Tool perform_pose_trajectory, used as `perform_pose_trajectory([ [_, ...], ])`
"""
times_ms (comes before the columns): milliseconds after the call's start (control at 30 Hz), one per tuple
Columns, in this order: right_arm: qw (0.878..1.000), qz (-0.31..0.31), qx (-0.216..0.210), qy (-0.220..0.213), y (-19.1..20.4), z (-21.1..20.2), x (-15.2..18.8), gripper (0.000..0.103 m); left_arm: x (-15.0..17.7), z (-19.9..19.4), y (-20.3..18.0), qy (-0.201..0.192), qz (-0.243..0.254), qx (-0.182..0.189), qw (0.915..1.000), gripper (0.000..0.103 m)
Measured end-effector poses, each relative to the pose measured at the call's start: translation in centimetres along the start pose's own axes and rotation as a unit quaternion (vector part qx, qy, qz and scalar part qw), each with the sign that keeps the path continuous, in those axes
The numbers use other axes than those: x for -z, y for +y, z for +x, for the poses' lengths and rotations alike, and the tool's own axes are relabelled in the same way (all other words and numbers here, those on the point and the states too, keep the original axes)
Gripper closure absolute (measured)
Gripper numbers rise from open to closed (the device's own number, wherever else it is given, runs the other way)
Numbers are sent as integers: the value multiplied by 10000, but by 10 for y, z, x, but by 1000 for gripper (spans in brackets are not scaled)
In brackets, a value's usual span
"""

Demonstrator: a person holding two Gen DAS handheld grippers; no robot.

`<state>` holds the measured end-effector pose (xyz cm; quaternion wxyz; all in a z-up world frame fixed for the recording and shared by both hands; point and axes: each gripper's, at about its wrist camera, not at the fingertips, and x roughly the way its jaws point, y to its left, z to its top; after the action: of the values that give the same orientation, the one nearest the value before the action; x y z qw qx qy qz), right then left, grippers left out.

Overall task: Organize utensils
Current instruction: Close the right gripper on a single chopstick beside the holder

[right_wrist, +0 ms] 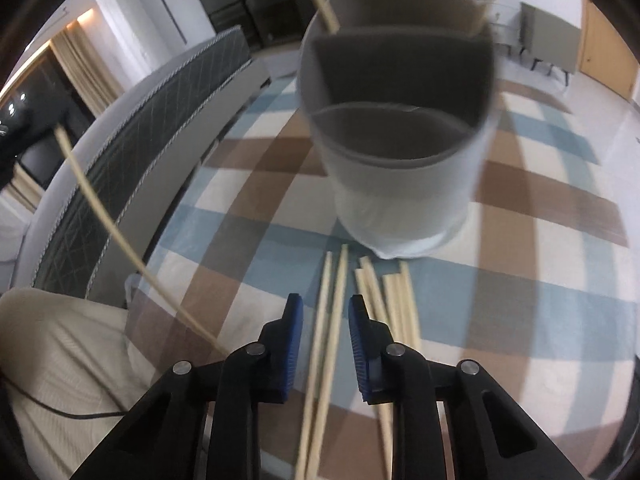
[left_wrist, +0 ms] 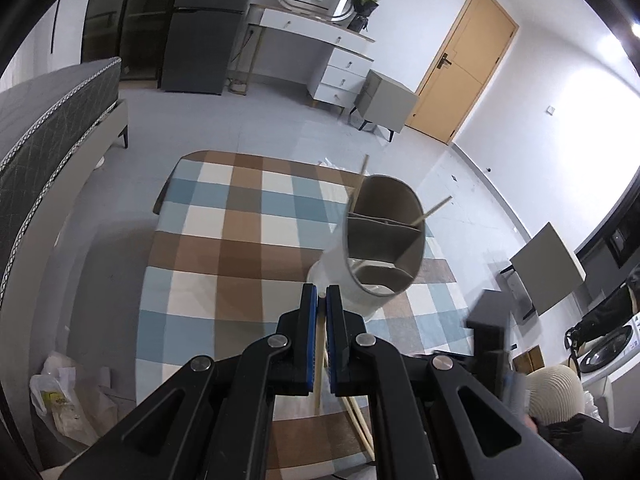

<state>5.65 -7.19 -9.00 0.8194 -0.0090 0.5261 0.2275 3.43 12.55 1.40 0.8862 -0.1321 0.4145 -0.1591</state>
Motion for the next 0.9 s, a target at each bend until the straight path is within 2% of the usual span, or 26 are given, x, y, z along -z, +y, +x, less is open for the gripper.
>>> perform_pose_trajectory([
  [67, 9999, -42, -60, 80, 5, 12, -3, 81, -2, -3, 7, -28, -81, 46, 10000, 103],
  [400, 9984, -377, 178, 393, 16, 60, -21, 81, -5, 3, 21, 195, -305, 91, 9993, 103],
  [567, 9975, -489, 320, 394, 15, 65, -23, 82, -6, 4, 27, 263, -417, 90, 9987, 103],
  [900, 9881, -1218, 860, 377, 37, 67, -15, 84, -6, 4, 29, 280, -424, 11, 9987, 103],
])
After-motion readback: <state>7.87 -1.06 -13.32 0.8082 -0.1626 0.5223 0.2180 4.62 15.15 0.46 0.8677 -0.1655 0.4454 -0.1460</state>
